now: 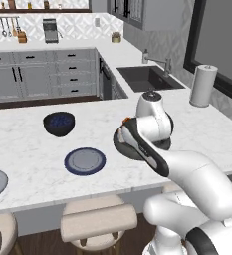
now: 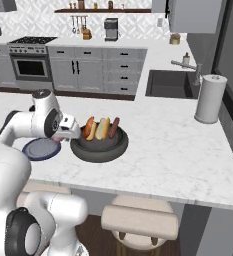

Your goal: Place one bun and one sausage from the bowl on each plate.

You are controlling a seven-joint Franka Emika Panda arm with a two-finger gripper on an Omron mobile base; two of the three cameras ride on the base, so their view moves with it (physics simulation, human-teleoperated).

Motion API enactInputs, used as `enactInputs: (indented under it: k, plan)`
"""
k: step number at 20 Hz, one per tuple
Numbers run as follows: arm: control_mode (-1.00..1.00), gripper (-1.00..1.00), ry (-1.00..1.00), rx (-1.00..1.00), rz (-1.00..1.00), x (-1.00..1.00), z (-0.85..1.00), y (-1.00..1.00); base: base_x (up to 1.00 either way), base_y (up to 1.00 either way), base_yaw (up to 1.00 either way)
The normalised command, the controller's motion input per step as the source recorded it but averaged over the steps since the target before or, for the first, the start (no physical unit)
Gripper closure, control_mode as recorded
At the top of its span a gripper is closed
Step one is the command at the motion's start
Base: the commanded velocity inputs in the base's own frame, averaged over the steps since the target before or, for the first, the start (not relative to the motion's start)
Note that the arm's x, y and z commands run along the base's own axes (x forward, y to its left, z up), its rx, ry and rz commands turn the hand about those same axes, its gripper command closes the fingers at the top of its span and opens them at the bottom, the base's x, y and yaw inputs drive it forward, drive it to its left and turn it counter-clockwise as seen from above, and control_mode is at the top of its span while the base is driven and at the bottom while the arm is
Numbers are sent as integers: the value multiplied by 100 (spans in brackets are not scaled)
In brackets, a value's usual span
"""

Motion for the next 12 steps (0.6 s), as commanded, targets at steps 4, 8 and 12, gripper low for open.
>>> enactInputs:
  k: [4, 8, 12]
  plan:
    - [-100, 100, 1, -1, 36, 17, -9, 100, 0, 0, 0]
    - [-100, 100, 5, 0, 27, 48, -36, 100, 0, 0, 0]
    - [-100, 100, 2, -1, 22, 17, -30, 70, 0, 0, 0]
